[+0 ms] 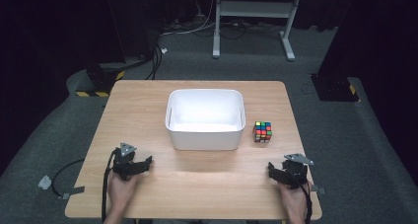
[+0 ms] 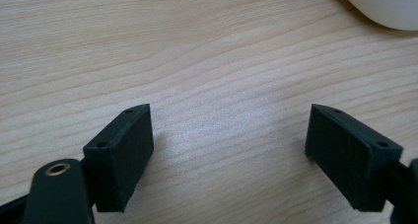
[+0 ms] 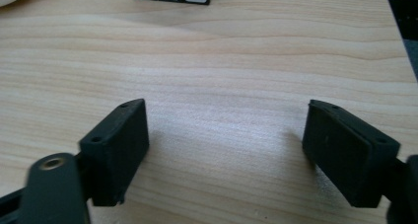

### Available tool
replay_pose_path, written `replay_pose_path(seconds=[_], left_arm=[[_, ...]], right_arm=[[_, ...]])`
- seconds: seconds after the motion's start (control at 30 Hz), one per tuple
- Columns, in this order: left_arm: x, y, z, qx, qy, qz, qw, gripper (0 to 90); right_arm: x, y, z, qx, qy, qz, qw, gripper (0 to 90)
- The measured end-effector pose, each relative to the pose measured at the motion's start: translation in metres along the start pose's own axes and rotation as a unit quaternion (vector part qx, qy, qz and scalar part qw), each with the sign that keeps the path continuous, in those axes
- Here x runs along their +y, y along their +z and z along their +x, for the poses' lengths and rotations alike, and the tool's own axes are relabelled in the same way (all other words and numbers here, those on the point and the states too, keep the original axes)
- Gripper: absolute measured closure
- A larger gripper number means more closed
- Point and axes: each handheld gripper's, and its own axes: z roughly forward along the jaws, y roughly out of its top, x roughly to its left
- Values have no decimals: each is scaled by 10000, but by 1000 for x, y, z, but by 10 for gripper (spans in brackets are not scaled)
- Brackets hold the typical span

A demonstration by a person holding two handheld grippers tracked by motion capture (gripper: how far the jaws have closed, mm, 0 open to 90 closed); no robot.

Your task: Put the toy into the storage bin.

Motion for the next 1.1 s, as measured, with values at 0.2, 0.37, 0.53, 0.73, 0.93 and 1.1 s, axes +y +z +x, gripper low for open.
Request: replay_pose_path(seconds=[0.2,0.37,0.53,0.73,0.93,1.1], left_arm=[[0,0,0,-1,-1,-1,10000,184],[0,0,0,1,-1,-2,10000,184],[0,0,0,2,-1,-1,10000,184],[0,0,0,-1,-3,-1,10000,184],[1,1,1,9,-7,5,10000,184],[1,1,1,13,-7,2,10000,184]], right_arm=[[0,-2,0,79,-101,66,9999,149],[-1,-4,1,141,-163,14,9998,157],[-3,-8,4,231,-188,-118,9995,170],[-1,-9,10,297,-198,-166,9992,171],[2,-7,23,459,-175,-244,9985,167],[4,-3,28,546,-200,-244,9980,164]])
